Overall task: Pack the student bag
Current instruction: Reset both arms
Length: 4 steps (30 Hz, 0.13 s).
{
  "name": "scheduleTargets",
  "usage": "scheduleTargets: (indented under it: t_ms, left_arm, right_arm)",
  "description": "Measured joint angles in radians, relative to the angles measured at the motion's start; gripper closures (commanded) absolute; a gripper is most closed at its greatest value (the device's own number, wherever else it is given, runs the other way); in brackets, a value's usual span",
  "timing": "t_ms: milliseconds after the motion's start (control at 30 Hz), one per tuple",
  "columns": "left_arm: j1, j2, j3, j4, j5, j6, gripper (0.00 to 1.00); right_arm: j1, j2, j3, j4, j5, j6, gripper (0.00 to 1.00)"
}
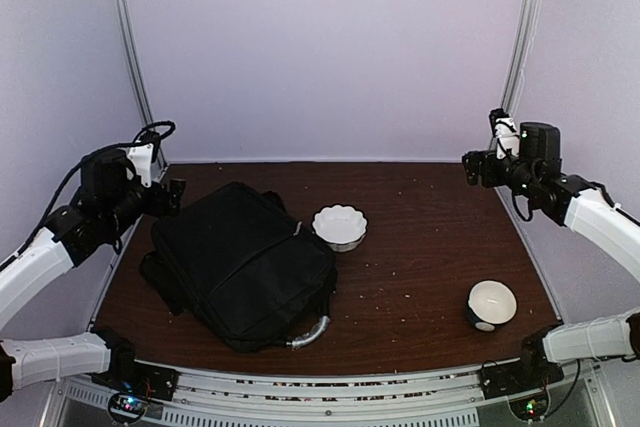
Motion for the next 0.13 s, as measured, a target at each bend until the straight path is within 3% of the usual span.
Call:
scheduleTargets:
  t_ms: [133]
  left_arm:
    - [0.000,-0.018,0.000,-0.002,0.002,-0.010,0.04]
  right_arm:
    - [0.000,0.039,0.009,0.009,-0.005,-0.014,0.00]
